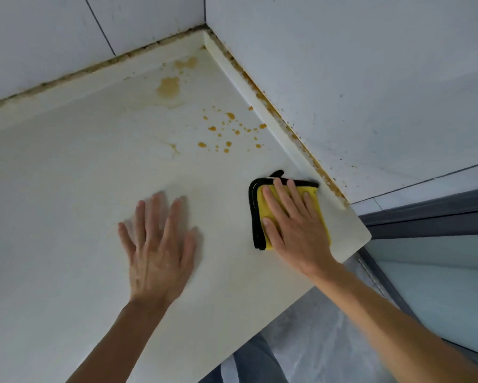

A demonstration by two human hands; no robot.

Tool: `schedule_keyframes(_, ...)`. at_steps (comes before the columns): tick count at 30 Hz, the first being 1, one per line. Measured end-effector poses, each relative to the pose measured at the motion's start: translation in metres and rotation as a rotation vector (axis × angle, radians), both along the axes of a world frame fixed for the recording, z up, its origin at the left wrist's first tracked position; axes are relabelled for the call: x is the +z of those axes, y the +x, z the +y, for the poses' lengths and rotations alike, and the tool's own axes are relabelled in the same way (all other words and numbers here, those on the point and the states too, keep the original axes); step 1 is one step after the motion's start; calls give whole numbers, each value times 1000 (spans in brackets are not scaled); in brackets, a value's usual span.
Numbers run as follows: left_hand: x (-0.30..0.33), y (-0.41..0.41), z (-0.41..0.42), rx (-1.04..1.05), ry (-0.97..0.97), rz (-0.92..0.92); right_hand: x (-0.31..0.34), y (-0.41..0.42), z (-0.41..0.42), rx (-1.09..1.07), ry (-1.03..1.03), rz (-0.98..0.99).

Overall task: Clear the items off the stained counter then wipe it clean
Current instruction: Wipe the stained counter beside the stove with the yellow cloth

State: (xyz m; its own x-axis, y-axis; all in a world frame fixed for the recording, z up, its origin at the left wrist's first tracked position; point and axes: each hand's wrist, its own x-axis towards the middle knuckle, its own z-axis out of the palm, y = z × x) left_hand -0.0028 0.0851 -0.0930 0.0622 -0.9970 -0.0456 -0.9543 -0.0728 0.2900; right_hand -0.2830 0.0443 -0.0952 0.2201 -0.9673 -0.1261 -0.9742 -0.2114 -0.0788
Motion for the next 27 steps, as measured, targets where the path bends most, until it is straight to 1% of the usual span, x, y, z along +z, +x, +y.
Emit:
schedule_keyframes(2, -6, -5, -13, -19, -2, -82, 3, 12, -35, -1, 5, -20)
schedule_keyframes(4, -12, -5, -14, -10, -17, -119, 4, 31, -77, -10, 19, -72)
schedule_keyframes(7, -19, -4, -13, 0, -59, -119, 7, 67, -143, 2, 50, -134)
schedule_keyframes(10, -22, -5, -12, 14, -102, -96, 9, 99, -186, 15, 56, -129)
schedule_keyframes(12, -21, -5, -11, 20, -108, -88, 8, 100, -183, 36, 44, -121)
schedule_keyframes(15, -18, -5, -11, 17, -116, -89, 3, 66, -140, 209, -26, -69)
schedule_keyframes(18, -16, -7, -13, 19, -111, -79, 1, 29, -125, 327, -14, -38)
schedule_keyframes(20, -15, -7, -12, 26, -96, -78, 2, 33, -142, 297, 2, -38)
schedule_keyframes(23, -16, -8, -12, 52, -107, -58, 2, 69, -184, 206, 1, -69)
schedule_keyframes(27, -19, -8, -12, 67, -132, -50, 5, 116, -232, 161, 32, -80)
